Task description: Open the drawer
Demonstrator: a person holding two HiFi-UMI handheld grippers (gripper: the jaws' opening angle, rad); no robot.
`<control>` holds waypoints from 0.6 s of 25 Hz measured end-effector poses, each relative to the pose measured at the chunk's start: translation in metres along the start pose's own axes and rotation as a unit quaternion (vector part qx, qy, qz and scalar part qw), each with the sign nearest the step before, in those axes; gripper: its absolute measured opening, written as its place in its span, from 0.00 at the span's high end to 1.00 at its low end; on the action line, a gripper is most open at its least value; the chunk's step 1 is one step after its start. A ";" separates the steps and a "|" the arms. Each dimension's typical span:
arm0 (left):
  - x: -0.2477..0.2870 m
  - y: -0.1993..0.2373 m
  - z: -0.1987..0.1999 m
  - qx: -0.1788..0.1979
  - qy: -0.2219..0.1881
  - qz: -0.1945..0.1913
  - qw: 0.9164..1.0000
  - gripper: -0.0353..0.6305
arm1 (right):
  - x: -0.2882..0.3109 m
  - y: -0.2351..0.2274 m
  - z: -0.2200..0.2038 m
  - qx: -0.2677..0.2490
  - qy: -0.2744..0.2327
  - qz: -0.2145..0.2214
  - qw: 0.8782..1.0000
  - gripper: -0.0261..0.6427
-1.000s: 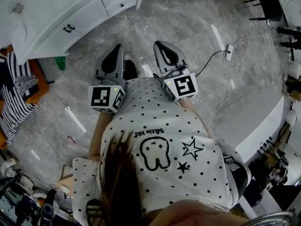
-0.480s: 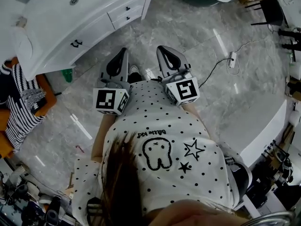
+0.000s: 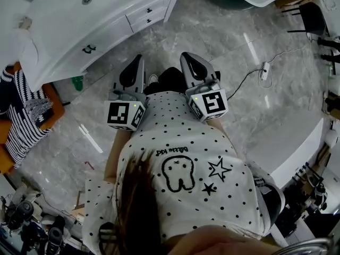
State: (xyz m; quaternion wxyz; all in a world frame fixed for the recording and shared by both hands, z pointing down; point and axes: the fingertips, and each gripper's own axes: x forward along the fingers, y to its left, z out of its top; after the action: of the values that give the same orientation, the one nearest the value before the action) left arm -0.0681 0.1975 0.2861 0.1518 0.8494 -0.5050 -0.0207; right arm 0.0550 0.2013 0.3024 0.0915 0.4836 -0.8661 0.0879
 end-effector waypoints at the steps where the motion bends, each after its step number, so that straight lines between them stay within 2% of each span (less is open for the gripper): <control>1: 0.003 0.000 0.000 0.000 0.001 0.000 1.000 0.94 | 0.002 -0.004 0.000 0.003 0.001 -0.001 1.000 0.94; 15: 0.069 0.014 0.011 -0.019 -0.009 0.075 0.997 0.94 | 0.065 -0.071 0.027 0.005 0.014 0.064 0.998 0.94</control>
State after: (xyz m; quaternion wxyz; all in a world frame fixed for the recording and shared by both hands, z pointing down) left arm -0.0487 0.1293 0.2873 0.1644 0.8057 -0.5684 -0.0260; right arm 0.0800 0.1053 0.2964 0.0952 0.4266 -0.8933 0.1048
